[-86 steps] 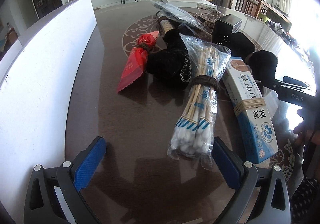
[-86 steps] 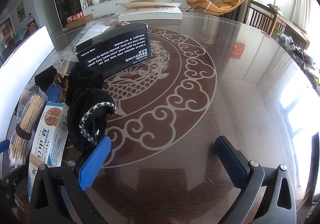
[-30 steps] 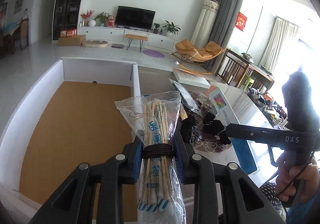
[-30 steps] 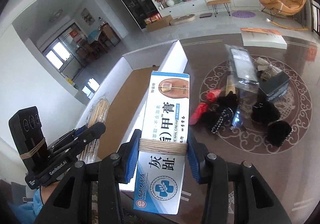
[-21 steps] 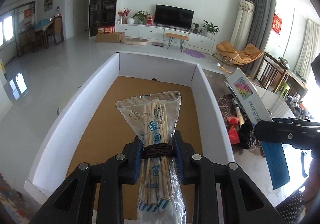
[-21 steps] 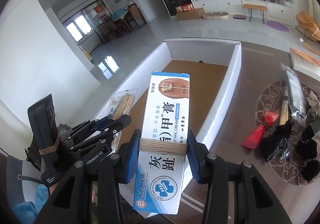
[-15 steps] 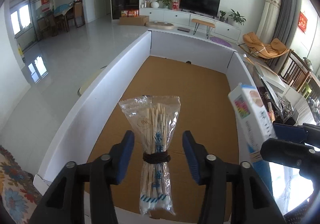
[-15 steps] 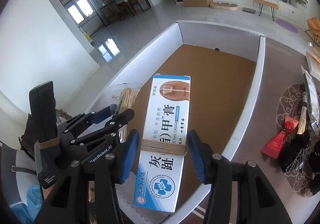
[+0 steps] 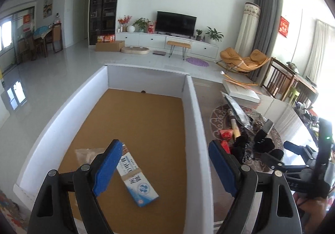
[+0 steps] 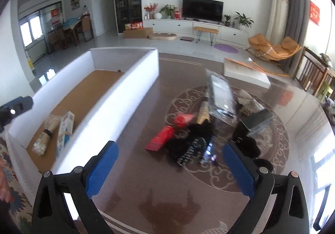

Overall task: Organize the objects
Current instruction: 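Open both tools and move them back over the table pile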

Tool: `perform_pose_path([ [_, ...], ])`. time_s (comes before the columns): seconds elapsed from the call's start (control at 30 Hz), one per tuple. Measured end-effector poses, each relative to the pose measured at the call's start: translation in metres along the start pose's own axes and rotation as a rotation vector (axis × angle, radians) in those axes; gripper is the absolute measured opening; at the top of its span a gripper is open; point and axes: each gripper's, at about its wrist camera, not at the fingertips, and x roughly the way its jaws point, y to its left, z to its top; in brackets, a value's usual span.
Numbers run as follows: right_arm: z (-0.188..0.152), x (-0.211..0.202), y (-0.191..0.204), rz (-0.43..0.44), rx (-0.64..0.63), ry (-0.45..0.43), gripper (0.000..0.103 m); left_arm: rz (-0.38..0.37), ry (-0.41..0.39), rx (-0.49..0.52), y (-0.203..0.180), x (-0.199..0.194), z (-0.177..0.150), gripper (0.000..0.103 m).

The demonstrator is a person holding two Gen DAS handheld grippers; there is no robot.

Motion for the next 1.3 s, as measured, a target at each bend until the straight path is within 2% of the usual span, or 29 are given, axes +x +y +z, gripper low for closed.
perform_pose_path([
  [0.07, -0.027, 0.007, -0.041, -0.089, 0.075, 0.066, 0.1, -0.089, 0.0, 0.061, -0.04, -0.003, -0.002, 0.088],
  [0.1, -0.041, 0.012, -0.061, -0.128, 0.114, 0.095, 0.1, -0.134, 0.007, 0.088, -0.061, -0.004, -0.005, 0.095],
  [0.17, -0.07, 0.018, -0.094, -0.186, 0.191, 0.147, 0.1, -0.221, 0.04, 0.13, -0.098, 0.002, -0.014, 0.101],
  [0.23, -0.09, 0.023, -0.12, -0.216, 0.256, 0.187, 0.1, -0.282, 0.098, 0.16, -0.129, 0.018, -0.027, 0.101],
  [0.3, -0.101, 0.028, -0.137, -0.242, 0.286, 0.212, 0.1, -0.306, 0.156, 0.178, -0.154, 0.038, -0.043, 0.101],
  [0.37, -0.104, 0.03, -0.144, -0.255, 0.295, 0.218, 0.1, -0.281, 0.179, 0.196, -0.169, 0.062, -0.061, 0.101],
  [0.5, -0.099, 0.04, -0.152, -0.255, 0.292, 0.197, 0.102, -0.171, 0.215, 0.211, -0.176, 0.111, -0.086, 0.101],
  [0.77, -0.077, 0.071, -0.172, -0.241, 0.312, 0.151, 0.103, -0.059, 0.244, 0.184, -0.173, 0.172, -0.084, 0.101],
  [0.87, -0.07, 0.079, -0.176, -0.241, 0.311, 0.149, 0.103, -0.036, 0.288, 0.19, -0.174, 0.185, -0.084, 0.101],
  [0.97, -0.065, 0.08, -0.176, -0.241, 0.315, 0.149, 0.103, -0.02, 0.296, 0.231, -0.183, 0.186, -0.085, 0.103],
  [1.3, -0.066, 0.08, -0.177, -0.241, 0.314, 0.148, 0.103, -0.021, 0.294, 0.227, -0.182, 0.182, -0.086, 0.103],
])
